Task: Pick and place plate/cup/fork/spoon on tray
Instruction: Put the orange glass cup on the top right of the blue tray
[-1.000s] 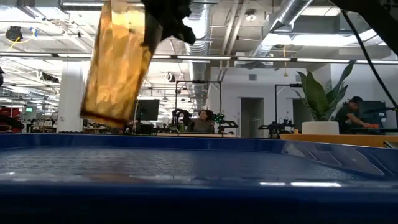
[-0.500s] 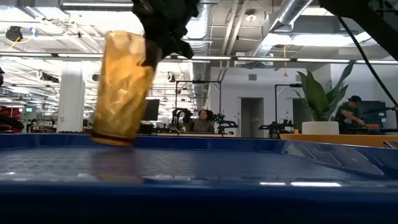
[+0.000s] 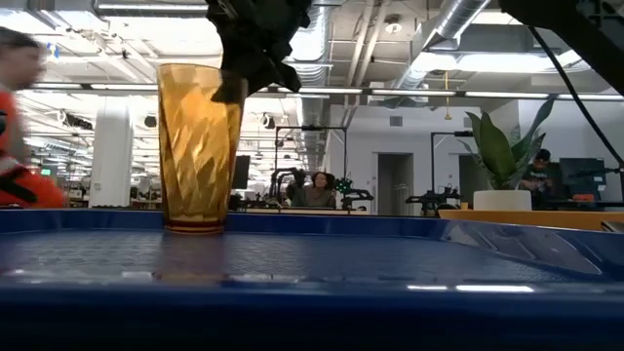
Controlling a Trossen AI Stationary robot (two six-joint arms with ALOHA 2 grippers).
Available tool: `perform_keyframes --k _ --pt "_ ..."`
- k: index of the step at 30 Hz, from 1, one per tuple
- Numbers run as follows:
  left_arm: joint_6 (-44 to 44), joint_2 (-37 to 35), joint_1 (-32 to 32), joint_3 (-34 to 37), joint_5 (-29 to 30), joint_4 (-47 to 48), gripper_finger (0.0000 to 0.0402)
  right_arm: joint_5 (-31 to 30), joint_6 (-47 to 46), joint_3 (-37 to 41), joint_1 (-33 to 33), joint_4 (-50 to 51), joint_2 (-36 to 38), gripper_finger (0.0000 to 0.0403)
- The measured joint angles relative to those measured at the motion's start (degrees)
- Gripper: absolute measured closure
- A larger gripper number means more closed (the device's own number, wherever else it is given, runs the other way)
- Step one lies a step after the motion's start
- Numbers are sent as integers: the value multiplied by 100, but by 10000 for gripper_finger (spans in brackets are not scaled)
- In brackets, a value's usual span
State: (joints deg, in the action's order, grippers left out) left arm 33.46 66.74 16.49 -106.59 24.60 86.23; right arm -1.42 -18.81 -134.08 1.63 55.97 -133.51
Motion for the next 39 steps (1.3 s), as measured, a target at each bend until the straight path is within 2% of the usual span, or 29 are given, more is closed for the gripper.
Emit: perform_keyframes --k 7,17,23,27,31,33,36,39 --pt "11 0 0 0 0 20 120 9 -12 0 -45 -147 0 276" --pt "19 0 0 0 -43 152 120 233 22 -78 -103 -225 111 192" --pt "21 0 0 0 16 345 120 243 294 -81 -98 -449 695 183" --pt "94 -17 0 0 22 339 120 231 636 -102 -88 -250 1311 200" --pt "100 -92 -2 0 26 331 120 134 1276 292 12 -209 1742 267" --pt "121 -141 -2 0 26 331 120 138 1546 726 71 -460 2002 314" --pt "219 -263 -2 0 21 342 120 160 1460 1718 76 -886 2619 380" --pt "322 -436 -2 0 46 343 120 41 1064 3157 41 -1693 3438 388"
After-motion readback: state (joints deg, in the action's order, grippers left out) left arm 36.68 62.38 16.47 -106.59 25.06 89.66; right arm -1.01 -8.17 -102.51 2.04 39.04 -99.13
